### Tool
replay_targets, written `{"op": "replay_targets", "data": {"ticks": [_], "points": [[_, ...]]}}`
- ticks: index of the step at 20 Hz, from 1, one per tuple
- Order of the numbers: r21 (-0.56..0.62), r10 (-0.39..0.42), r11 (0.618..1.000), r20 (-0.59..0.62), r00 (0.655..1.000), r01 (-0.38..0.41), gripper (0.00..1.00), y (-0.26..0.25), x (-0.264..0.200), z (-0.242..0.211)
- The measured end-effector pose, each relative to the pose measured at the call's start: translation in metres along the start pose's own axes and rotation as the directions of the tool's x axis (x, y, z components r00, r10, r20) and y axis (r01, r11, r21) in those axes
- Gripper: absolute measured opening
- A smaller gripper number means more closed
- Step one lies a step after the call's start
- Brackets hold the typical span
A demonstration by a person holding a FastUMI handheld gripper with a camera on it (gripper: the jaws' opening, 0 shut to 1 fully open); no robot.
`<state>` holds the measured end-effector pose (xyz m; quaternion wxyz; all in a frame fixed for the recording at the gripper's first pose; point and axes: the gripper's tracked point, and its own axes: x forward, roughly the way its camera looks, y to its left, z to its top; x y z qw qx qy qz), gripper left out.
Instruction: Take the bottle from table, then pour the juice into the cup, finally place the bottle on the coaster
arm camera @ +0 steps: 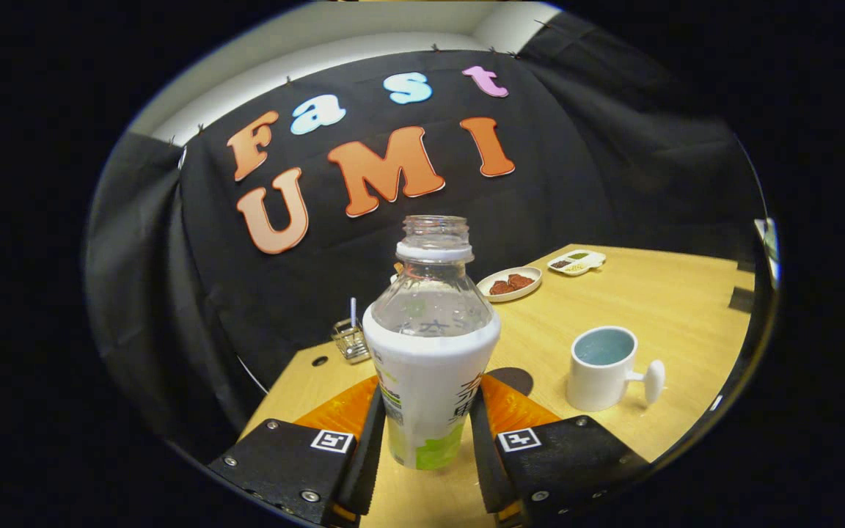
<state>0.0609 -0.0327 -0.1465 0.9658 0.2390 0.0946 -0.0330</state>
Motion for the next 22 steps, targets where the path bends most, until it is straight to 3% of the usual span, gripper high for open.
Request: {"op": "replay_targets", "data": {"ticks": [3,7,13,22], "points": [[0.171,0.055,0.984,0.009,0.998,-0.056,0.57,0.015,0.003,0.010],[0.358,0.064,0.931,0.026,0.998,-0.069,0.57,0.020,0.015,0.027],[0.605,0.077,0.792,0.039,0.996,-0.085,0.57,0.021,0.027,0.041],[0.800,0.081,0.596,0.029,0.996,-0.072,0.57,0.018,0.041,0.042]]}}
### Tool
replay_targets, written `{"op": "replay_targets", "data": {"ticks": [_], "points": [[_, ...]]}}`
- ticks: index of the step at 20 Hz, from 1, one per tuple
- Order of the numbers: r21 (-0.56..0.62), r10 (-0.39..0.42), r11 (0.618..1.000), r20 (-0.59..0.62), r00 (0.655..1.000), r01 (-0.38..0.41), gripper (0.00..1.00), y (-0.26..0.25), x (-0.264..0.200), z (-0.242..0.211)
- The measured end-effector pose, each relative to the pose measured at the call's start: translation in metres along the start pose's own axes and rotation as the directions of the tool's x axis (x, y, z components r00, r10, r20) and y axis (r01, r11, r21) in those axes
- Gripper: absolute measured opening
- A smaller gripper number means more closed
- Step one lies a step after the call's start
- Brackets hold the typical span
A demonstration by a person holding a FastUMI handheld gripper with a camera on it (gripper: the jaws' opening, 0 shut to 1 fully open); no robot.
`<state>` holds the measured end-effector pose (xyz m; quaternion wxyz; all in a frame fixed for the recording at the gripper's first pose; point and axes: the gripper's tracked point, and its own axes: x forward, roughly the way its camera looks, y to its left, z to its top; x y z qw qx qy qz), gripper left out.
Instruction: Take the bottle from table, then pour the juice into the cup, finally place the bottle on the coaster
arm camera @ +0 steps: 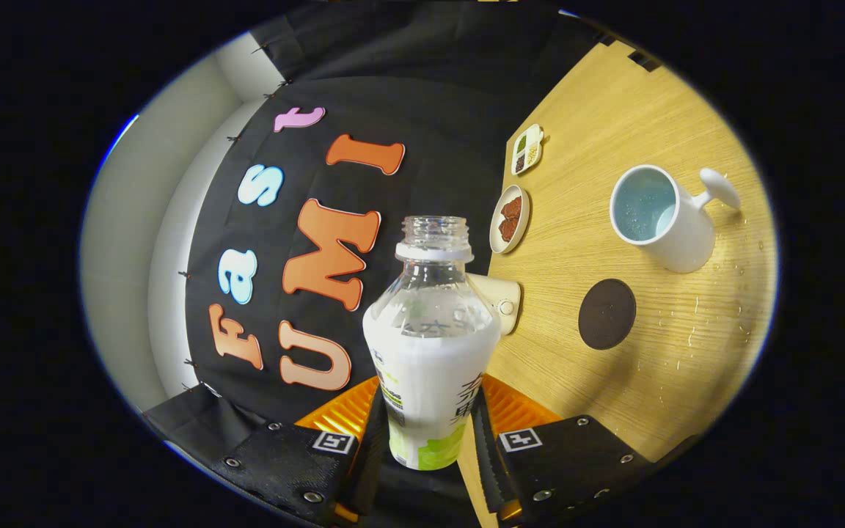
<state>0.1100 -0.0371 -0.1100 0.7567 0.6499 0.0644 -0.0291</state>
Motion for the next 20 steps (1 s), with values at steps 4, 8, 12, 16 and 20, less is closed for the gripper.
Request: {"op": "replay_targets", "data": {"ticks": [4,8,12,16,20], "points": [[0.104,0.016,0.994,-0.002,1.000,-0.016,0.57,0.003,0.014,0.001],[0.158,-0.004,0.987,0.010,1.000,0.003,0.57,-0.006,0.017,0.008],[0.222,-0.012,0.975,0.014,1.000,0.008,0.57,-0.010,0.021,0.013],[0.269,-0.011,0.963,0.021,1.000,0.005,0.57,-0.009,0.025,0.020],[0.299,-0.020,0.954,0.017,1.000,0.014,0.57,-0.013,0.030,0.023]]}}
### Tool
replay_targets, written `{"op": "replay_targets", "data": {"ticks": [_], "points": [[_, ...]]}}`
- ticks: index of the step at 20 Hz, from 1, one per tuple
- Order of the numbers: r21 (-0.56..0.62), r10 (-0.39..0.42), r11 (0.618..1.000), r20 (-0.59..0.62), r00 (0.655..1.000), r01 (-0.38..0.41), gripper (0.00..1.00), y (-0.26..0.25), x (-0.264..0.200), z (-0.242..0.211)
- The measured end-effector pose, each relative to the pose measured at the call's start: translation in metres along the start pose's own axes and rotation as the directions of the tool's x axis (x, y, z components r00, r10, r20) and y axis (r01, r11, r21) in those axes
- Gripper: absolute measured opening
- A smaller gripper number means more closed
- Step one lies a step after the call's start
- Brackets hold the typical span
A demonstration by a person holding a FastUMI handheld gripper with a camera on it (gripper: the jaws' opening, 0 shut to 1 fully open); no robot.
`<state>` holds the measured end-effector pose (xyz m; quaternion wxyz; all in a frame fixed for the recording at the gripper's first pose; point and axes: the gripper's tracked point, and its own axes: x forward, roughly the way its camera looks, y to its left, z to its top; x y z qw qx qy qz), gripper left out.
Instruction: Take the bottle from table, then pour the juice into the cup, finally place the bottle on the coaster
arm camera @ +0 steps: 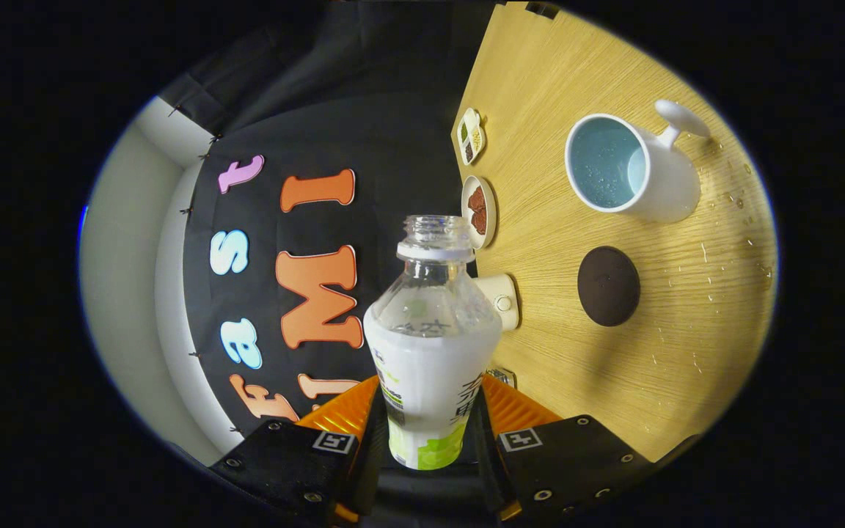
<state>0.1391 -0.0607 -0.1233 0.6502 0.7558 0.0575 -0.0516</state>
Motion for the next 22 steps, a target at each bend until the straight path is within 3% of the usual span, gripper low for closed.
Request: {"op": "replay_targets", "data": {"ticks": [22], "points": [[0.084,0.010,0.996,0.005,1.000,-0.011,0.57,0.0062,0.0059,0.0083]]}}
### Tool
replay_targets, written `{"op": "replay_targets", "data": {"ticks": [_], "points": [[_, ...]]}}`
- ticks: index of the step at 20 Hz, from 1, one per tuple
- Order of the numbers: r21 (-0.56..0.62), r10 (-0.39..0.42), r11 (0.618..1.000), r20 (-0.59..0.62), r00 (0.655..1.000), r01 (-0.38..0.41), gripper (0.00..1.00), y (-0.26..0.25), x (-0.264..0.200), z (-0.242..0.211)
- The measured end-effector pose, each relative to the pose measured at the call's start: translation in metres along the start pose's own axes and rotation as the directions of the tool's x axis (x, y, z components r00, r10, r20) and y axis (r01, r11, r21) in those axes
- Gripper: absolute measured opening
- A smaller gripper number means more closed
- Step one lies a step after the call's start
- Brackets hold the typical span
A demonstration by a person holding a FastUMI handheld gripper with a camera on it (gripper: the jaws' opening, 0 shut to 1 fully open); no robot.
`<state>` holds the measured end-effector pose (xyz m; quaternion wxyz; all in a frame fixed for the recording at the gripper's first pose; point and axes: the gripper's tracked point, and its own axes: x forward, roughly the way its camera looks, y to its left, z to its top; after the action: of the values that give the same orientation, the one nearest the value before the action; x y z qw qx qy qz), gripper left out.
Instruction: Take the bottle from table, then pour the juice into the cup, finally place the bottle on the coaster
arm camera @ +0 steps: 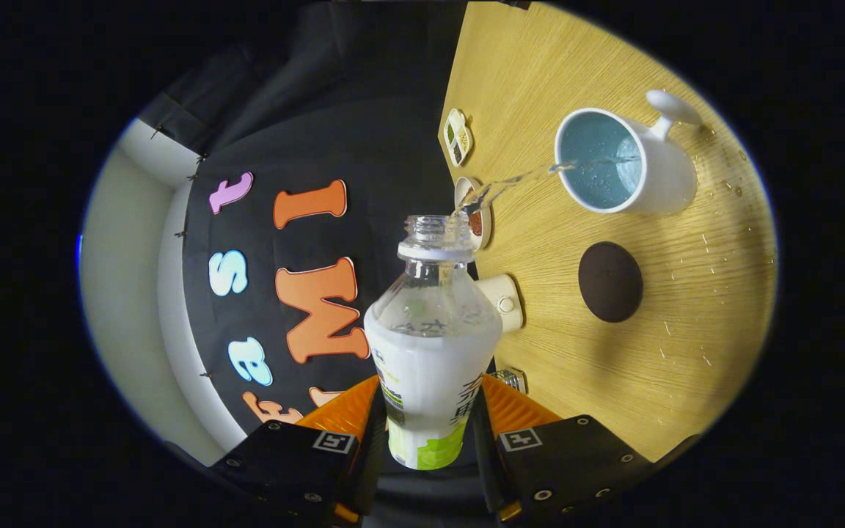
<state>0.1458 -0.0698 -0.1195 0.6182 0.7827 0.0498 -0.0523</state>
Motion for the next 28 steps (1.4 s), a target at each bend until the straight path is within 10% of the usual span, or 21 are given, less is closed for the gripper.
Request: {"op": "replay_targets", "data": {"ticks": [28], "points": [[0.182,0.053,0.982,0.023,0.998,-0.056,0.57,0.021,-0.002,0.012]]}}
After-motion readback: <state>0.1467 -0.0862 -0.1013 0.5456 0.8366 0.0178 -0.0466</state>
